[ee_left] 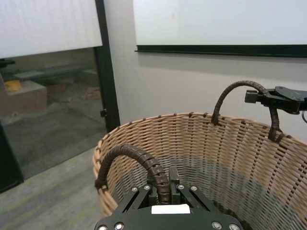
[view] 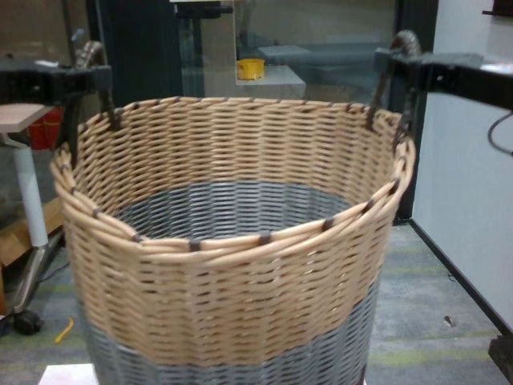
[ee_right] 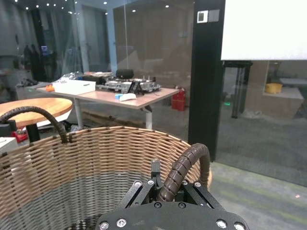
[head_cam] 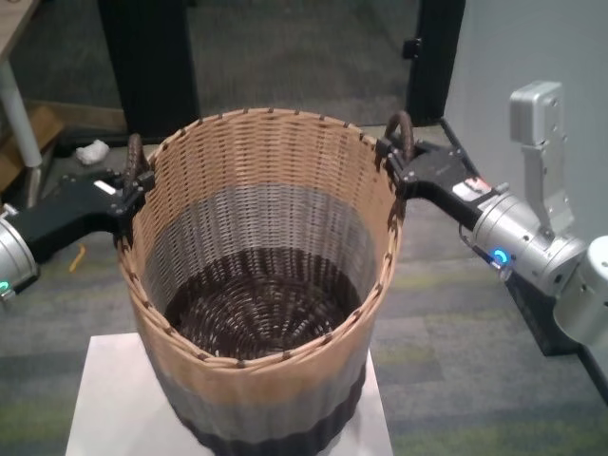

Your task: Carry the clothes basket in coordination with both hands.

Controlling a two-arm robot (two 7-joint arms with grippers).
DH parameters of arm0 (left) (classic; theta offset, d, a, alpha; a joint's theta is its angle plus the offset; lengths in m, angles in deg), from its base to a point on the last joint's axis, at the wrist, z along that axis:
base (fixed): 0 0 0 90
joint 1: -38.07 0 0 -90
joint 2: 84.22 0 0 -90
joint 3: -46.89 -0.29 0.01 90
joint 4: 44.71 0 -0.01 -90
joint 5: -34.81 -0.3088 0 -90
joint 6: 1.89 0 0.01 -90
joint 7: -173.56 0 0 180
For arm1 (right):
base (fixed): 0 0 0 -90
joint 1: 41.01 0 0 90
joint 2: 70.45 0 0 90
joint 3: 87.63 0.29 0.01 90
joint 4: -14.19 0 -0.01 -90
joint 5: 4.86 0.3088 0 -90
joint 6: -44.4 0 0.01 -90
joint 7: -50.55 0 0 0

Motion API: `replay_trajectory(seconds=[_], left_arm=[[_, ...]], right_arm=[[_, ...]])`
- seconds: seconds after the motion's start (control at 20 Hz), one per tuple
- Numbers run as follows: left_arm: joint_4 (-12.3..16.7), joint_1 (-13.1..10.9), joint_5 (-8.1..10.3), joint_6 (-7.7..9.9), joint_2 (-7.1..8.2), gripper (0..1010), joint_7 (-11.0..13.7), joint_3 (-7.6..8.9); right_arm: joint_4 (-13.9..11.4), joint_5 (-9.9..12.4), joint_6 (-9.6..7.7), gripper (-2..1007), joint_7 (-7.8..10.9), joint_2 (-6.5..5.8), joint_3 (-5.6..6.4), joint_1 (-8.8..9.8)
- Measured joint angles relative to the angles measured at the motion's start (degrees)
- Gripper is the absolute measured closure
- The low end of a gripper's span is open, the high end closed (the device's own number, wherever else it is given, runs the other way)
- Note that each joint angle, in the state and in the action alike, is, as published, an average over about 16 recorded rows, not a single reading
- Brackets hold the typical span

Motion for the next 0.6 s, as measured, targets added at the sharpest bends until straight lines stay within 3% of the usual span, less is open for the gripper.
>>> replay_trajectory(seconds=[0.6], left_arm=[[-4.75,0.33,0.57,-0.04,-0.89,843,0.32,-0.80]], right_arm=[[3.63,-1.66,0.47,860,0.26,1.86,-1.84,-0.41]])
